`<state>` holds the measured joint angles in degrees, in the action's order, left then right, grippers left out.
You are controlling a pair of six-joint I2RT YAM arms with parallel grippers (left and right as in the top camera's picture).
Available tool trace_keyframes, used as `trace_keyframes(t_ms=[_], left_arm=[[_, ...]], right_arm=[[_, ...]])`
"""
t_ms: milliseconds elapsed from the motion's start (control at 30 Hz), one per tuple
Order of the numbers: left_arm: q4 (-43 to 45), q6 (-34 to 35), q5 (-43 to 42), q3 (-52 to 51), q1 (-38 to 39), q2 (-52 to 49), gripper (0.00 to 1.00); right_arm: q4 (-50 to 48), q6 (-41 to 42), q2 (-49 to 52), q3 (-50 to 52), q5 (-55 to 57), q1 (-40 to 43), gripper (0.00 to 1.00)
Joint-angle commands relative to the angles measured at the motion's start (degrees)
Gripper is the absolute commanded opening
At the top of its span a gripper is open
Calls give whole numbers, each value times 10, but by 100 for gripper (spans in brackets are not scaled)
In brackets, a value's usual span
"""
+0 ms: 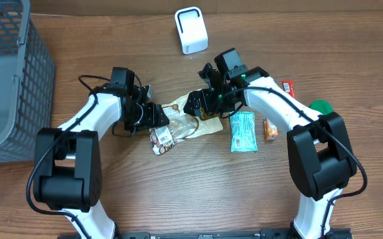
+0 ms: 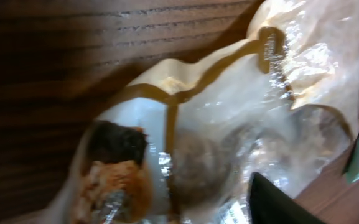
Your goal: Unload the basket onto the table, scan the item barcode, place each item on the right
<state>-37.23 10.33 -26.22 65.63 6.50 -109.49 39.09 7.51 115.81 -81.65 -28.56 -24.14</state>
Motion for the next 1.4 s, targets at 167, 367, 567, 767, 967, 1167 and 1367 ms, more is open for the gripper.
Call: trace_keyframes(t_ms=[167, 367, 567, 767, 967, 1167, 1367], left_arm=[[-9, -18, 11, -7, 0, -24, 36], [-35, -18, 11, -1, -23, -24, 35], [-57, -18, 8, -1, -66, -24, 36], [-63, -18, -7, -1, -88, -24, 40], [-62, -19, -5, -1, -87, -24, 42], [-63, -23, -6, -1, -87, -24, 43], [-63, -23, -5, -1, -87, -24, 42]], right_arm=[[-44, -1, 8, 45, -5, -3, 100], [-41, 1, 14, 45, -42, -4, 100], [-50, 32, 36, 45, -46, -31, 100], [-73, 89, 43, 45, -18, -68, 100], [-93, 138, 43, 45, 3, -99, 95], [-98, 146, 43, 45, 19, -100, 95], [-108, 184, 43, 45, 13, -102, 94]])
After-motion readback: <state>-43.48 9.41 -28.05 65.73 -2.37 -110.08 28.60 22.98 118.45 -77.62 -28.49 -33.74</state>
